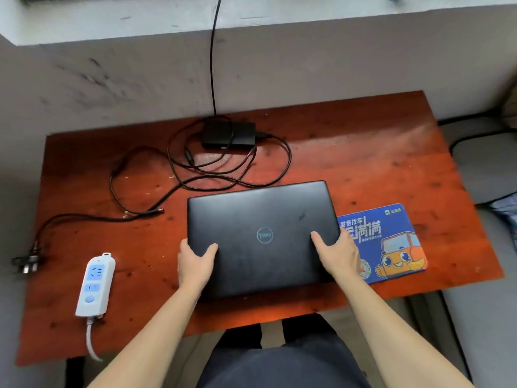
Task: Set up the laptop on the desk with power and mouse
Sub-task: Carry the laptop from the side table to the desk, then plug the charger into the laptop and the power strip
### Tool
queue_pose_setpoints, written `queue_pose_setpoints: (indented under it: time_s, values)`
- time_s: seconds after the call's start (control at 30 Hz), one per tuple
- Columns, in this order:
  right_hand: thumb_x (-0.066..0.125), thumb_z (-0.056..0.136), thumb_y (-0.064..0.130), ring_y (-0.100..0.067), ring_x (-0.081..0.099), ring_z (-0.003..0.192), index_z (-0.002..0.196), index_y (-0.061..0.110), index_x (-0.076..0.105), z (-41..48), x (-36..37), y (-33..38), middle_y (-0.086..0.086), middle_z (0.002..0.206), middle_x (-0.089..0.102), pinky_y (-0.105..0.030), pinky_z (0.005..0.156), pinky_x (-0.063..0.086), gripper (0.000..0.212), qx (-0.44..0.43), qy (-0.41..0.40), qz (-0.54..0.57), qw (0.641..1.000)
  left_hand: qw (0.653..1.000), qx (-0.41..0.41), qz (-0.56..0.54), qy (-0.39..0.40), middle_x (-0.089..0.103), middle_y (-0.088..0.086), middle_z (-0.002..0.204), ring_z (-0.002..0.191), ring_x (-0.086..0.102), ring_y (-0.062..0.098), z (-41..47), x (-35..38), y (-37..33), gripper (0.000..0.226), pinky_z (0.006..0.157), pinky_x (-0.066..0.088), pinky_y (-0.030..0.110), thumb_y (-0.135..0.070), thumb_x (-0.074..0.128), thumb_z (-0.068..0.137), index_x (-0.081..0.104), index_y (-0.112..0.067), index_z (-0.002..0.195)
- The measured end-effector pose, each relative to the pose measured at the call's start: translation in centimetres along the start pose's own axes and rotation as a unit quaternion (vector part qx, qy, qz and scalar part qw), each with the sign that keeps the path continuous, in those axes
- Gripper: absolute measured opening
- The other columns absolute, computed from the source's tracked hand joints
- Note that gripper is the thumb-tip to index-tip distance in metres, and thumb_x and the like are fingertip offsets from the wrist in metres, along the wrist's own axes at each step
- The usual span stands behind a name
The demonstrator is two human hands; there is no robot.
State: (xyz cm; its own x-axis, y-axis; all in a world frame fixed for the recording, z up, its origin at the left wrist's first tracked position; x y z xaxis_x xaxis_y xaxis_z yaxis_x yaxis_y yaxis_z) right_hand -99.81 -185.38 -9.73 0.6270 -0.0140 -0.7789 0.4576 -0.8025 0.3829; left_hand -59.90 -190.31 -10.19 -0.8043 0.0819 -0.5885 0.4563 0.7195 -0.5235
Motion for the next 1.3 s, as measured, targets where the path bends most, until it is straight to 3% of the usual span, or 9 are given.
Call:
queue_pose_setpoints:
  time_s: [0.17,0.33,0.53,0.67,0.8,0.97,1.1,1.17,1.3]
  values:
    - [0.06,0.079,0.069,-0.031,0.046,0.128,0.142,0.011,0.04,-0.1,0.4,-0.1,-0.012,0.14,0.045,-0.044,0.101,0.043,0.088,-0.003,0.016,-0.02,1.0,0.999,-0.021,0.02,-0.019,0.031,0.014,0.14,0.12,0.048,0.035,0.3,0.6,0.3,0.078,0.105,0.039,0.041,-0.043,0.067,0.082,0.032,-0.015,0.146]
    - [0.054,0.079,0.073,-0.027,0.046,0.12,0.127,0.01,0.053,0.2,-0.7,0.6,-0.01,0.128,0.047,-0.043,0.098,0.044,0.079,-0.029,-0.009,-0.12,0.992,0.995,-0.054,0.066,-0.052,0.033,0.018,0.142,0.13,0.035,0.039,0.0,1.0,0.3,0.082,0.108,0.031,0.049,-0.05,0.064,0.08,0.032,-0.013,0.146]
    - [0.051,0.088,0.06,-0.027,0.047,0.117,0.125,0.008,0.054,0.7,-0.4,0.3,-0.01,0.127,0.045,-0.038,0.093,0.045,0.064,-0.049,0.005,-0.094,0.994,0.983,-0.068,0.161,-0.054,0.036,0.022,0.144,0.132,0.031,0.039,0.3,0.6,-0.5,0.085,0.108,0.031,0.05,-0.057,0.064,0.079,0.037,-0.004,0.14]
    - [0.042,0.1,0.039,-0.024,0.047,0.116,0.14,0.013,0.047,1.4,-0.9,0.1,-0.009,0.128,0.048,-0.038,0.093,0.046,0.048,-0.122,-0.001,-0.084,0.989,0.98,-0.043,0.189,-0.047,0.026,0.018,0.153,0.138,0.026,0.038,-0.7,1.8,-0.6,0.11,0.112,0.027,0.051,-0.067,0.064,0.076,0.014,-0.006,0.153]
    - [0.044,0.101,0.02,-0.022,0.047,0.114,0.144,0.018,0.047,2.8,-1.5,-0.1,-0.005,0.129,0.044,-0.031,0.078,0.043,0.043,-0.215,0.017,-0.126,0.968,0.979,-0.011,0.197,-0.059,0.014,0.011,0.159,0.14,0.021,0.037,-2.0,3.0,0.0,0.125,0.11,0.025,0.054,-0.077,0.064,0.069,-0.003,-0.015,0.156]
    - [0.052,0.1,0.03,-0.031,0.049,0.124,0.149,0.026,0.036,5.8,-2.1,0.0,-0.005,0.153,0.022,-0.045,0.089,0.049,0.052,-0.24,0.079,-0.18,0.951,0.979,-0.018,0.192,-0.064,0.016,0.011,0.159,0.141,0.021,0.036,-1.7,2.7,0.4,0.127,0.11,0.026,0.055,-0.077,0.066,0.066,-0.001,-0.017,0.156]
    - [0.058,0.096,0.037,-0.034,0.059,0.103,0.119,0.025,0.055,8.4,-3.0,1.1,-0.005,0.13,0.037,-0.044,0.087,0.048,0.026,-0.251,0.118,-0.223,0.935,0.98,-0.014,0.184,-0.075,0.017,0.011,0.159,0.141,0.021,0.036,-1.9,2.7,0.4,0.127,0.111,0.025,0.056,-0.077,0.067,0.065,0.001,-0.018,0.156]
    - [0.056,0.098,0.036,-0.033,0.059,0.098,0.103,0.024,0.055,9.2,-3.2,1.3,-0.006,0.121,0.042,-0.041,0.081,0.047,0.013,-0.248,0.138,-0.247,0.927,0.98,-0.01,0.183,-0.08,0.017,0.011,0.159,0.142,0.021,0.036,-2.0,2.7,0.5,0.126,0.111,0.025,0.056,-0.077,0.067,0.066,0.001,-0.018,0.156]
    - [0.049,0.101,0.033,-0.036,0.057,0.094,0.107,0.018,0.052,9.7,-4.7,1.0,-0.011,0.117,0.046,-0.041,0.073,0.043,0.016,-0.242,0.083,-0.263,0.93,0.979,-0.012,0.185,-0.082,0.016,0.011,0.159,0.142,0.02,0.036,-2.2,2.7,0.5,0.125,0.112,0.024,0.055,-0.077,0.066,0.067,0.002,-0.019,0.156]
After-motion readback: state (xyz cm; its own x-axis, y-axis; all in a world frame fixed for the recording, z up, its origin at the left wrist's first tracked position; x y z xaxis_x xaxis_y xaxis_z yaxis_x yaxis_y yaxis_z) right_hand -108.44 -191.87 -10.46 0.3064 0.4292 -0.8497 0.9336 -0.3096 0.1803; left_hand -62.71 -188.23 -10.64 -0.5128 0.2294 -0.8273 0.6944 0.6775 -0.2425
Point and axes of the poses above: each hand's wrist, its own z-axis towards the middle knuckle, its own x-axis out of the palm, y = z × x, the point moved 9 cm from there along z, towards the middle knuckle
